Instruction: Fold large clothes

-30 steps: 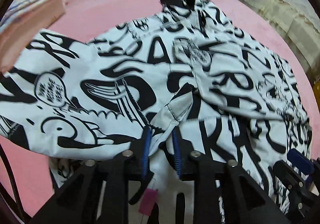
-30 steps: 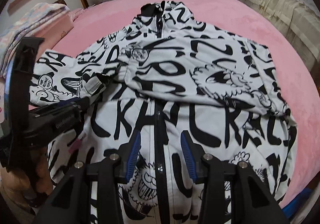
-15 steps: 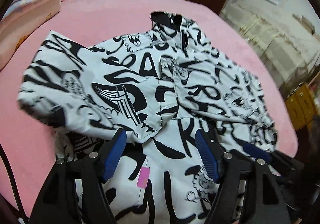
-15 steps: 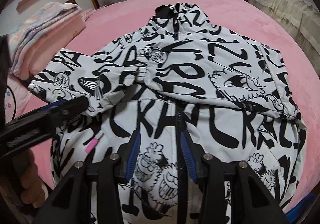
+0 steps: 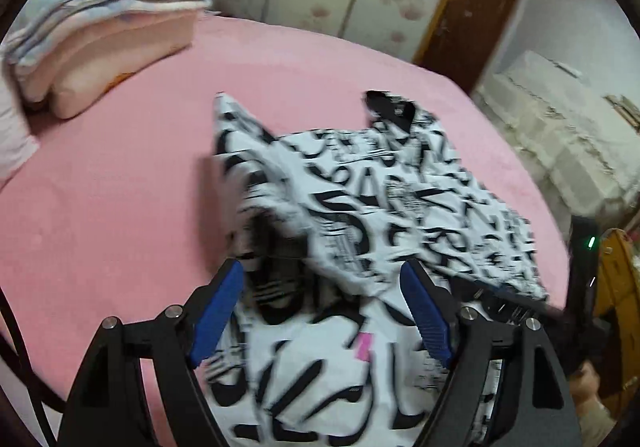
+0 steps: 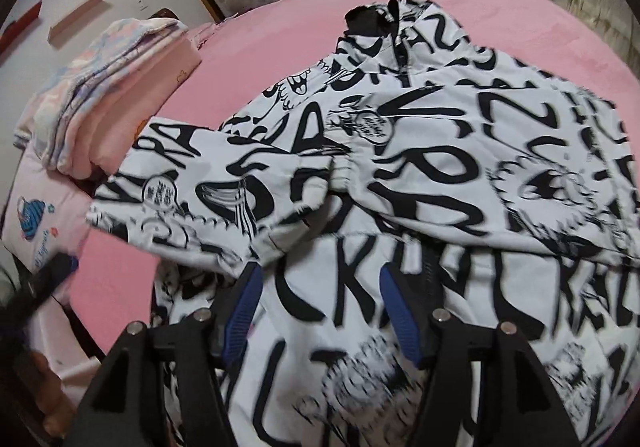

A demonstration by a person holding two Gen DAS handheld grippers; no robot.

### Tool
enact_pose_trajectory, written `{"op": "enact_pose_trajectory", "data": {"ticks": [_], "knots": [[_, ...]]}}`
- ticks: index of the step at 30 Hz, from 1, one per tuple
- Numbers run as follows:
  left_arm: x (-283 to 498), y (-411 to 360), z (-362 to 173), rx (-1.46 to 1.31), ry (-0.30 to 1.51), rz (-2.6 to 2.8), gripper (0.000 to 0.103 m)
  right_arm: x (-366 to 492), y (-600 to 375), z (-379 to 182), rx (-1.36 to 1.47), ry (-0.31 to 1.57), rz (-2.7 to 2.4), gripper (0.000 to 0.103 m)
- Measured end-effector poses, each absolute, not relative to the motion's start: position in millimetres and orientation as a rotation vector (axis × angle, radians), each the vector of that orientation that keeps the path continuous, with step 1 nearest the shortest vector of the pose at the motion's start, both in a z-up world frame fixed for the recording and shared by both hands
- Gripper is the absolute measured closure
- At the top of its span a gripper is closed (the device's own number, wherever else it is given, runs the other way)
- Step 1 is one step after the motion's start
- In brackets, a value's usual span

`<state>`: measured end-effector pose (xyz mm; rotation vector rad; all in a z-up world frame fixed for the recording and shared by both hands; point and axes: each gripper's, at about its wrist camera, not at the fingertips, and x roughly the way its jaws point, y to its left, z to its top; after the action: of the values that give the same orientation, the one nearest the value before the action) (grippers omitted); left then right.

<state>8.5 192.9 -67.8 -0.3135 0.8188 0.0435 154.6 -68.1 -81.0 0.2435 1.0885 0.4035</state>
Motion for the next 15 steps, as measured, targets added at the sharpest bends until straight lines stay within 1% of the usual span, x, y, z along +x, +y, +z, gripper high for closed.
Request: {"op": "enact_pose_trajectory", "data": {"ticks": [7,11,12,13,14,15], "knots": [[20,207,-112,-0.299,0.912,0.139,0.024,206,-42,-117,0.345,1.193,0.449,0.042],[28,211,-127,-0.286,0.920,0.190,0.024,223,-24,-142,0.325,1.246,0.439,0.043],[31,212,-130,-0.283,0.919,0.207,0.024,224,-19,-145,0.311,1.248,0.444,0.047],[34,214,-132,-0.282,0.915,0.223,0.024,223,-15,-147,0.295,1.248,0.455,0.069],[37,215,-134,-0.283,0.914,0.234,0.024,223,-10,-147,0.265,1.255,0.474,0.077],[42,217,-136,-0.285,0.912,0.253,0.024,221,-5,-144,0.230,1.244,0.484,0.078]]}}
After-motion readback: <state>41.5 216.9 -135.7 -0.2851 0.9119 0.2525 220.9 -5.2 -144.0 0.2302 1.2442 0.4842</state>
